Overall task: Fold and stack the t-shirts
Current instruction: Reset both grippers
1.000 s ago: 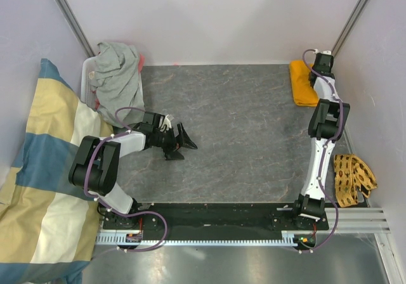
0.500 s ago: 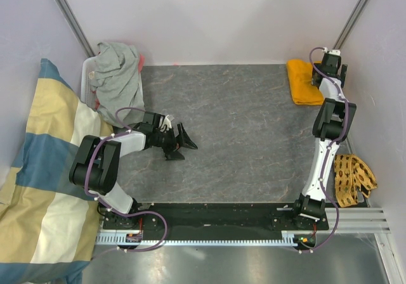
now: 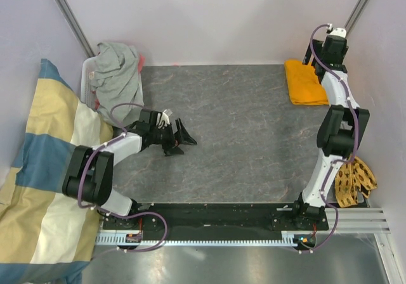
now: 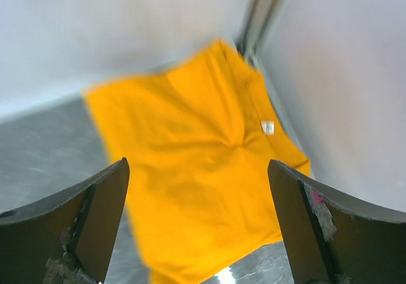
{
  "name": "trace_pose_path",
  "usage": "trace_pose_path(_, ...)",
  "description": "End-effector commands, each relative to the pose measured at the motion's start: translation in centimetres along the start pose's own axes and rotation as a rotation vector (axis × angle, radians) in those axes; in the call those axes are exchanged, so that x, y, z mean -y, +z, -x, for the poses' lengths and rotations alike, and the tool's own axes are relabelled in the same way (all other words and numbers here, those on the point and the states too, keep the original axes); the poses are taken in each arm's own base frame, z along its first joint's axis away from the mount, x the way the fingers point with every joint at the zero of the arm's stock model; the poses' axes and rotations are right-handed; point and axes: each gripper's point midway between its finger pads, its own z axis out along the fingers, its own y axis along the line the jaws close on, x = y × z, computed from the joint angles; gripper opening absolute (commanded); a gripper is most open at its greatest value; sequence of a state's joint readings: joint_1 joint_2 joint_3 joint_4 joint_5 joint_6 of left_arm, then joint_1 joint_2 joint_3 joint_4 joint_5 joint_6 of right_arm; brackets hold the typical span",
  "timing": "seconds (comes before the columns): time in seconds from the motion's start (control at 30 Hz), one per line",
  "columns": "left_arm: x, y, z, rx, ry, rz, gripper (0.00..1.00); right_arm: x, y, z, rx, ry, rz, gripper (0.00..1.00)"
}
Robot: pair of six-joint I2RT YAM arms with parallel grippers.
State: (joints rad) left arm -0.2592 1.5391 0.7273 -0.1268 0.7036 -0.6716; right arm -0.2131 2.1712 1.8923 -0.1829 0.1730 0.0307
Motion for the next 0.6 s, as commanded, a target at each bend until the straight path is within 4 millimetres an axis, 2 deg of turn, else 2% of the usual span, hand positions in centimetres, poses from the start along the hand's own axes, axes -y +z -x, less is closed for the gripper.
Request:
trace_pose_path(0.0,3.0,-2.3,2.6,0.133,0.15,-0.027,0.99,-1.3,-8.4,9.0,0.2,0.112,0.068,0.98)
trace_pose_path(0.03,3.1,-2.7,2.6,0.144,0.155,-0.008,0.99,-2.0,-8.9,7.1,0.159,0.147,0.085,0.98)
trace_pose_path(0.07,2.9,-3.2,3.3,0.185,0.182,0.025,0.99,-2.9,-11.8,8.4,0.193,0.171,0.125,0.98)
trace_pose_path(0.1,3.9,-4.3,3.9,0.234,0.219,0.022,0.99,-3.4,-13.0,8.0,0.193,0.188,0.142,0.98)
trace_pose_path(0.13,3.7,-4.8,3.9,0.248,0.222,0.049,0.99,-3.7,-15.4,7.0,0.187,0.255,0.151,0.98)
trace_pose_path(0.2,3.6,-6.2,4.9,0.323,0.261,0.113,0.99,-5.8,-18.6,6.1,0.193,0.277,0.192,0.98)
trace_pose_path(0.23,3.9,-7.2,4.9,0.358,0.281,0.131,0.99,-7.4,-21.7,4.9,0.206,0.265,0.228,0.98)
trace_pose_path(0.3,3.4,-8.8,5.6,0.436,0.314,0.197,1.0,-9.3,-25.2,3.5,0.215,0.246,0.261,0.98)
trace_pose_path(0.33,4.1,-10.2,5.8,0.491,0.344,0.199,1.0,-10.6,-28.2,2.0,0.214,0.239,0.318,0.98)
trace_pose_path(0.4,3.3,-11.5,5.8,0.552,0.356,0.254,1.0,-10.5,-30.8,0.5,0.211,0.246,0.318,0.98)
trace_pose_path(0.43,3.3,-12.1,5.6,0.578,0.365,0.257,1.0,-9.9,-32.7,-1.1,0.202,0.246,0.321,0.98)
trace_pose_path(0.47,3.2,-13.0,5.3,0.618,0.37,0.263,1.0,-10.7,-34.3,-2.2,0.192,0.245,0.357,0.98)
trace_pose_path(0.57,2.7,-14.1,4.4,0.674,0.358,0.271,1.0,-9.3,-37.4,-5.8,0.178,0.281,0.372,0.98)
